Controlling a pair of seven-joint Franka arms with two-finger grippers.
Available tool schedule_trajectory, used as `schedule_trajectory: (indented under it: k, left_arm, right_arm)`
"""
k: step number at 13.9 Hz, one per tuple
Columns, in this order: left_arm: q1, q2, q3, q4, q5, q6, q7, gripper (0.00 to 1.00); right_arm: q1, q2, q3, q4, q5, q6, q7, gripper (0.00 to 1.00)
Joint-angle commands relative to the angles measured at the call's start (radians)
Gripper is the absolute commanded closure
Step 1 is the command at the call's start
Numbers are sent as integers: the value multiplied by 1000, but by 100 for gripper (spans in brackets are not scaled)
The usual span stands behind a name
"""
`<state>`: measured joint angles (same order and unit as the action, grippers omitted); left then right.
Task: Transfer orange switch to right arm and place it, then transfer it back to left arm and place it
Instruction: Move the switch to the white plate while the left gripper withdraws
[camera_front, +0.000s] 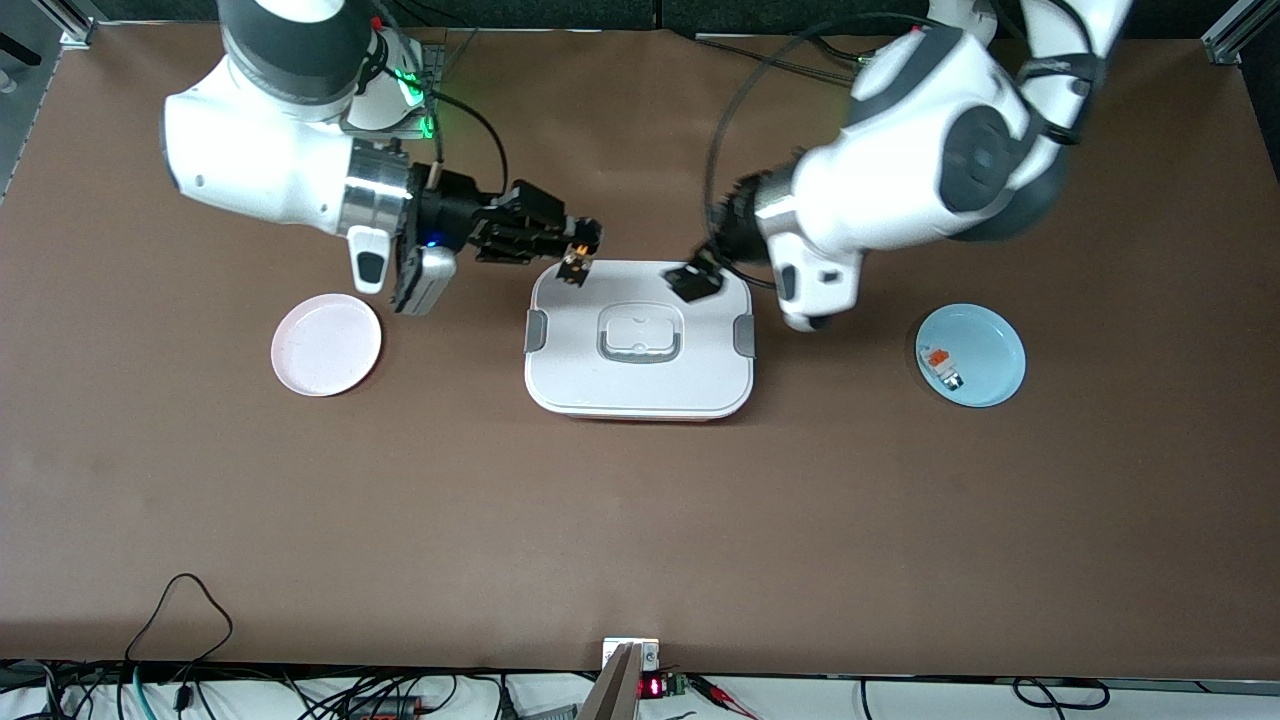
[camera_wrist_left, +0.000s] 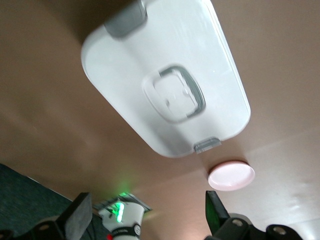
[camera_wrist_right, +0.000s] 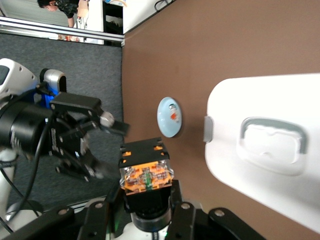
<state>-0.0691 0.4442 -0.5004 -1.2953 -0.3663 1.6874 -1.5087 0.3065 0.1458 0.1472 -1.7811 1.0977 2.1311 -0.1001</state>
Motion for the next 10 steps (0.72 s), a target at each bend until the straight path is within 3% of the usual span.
schedule_trajectory:
  k: [1,5,7,10]
  left_arm:
    - [122,-2,-10,2,91,-92,135,0]
    - [201,-2,-10,-13,361,-159,252,0]
    - [256,-5,-9,-13,403,-173,350,0]
    - [359,-36,-10,-33,423,-186,505,0]
  right_arm:
    - [-15,-5,8,6,-61,-11,-18,76]
    - [-41,-23,8,11,-278,-69,-29,77]
    - [-70,-32,8,12,-422,-140,-88,77]
    - [-108,-34,8,14,-548,-223,-208,77]
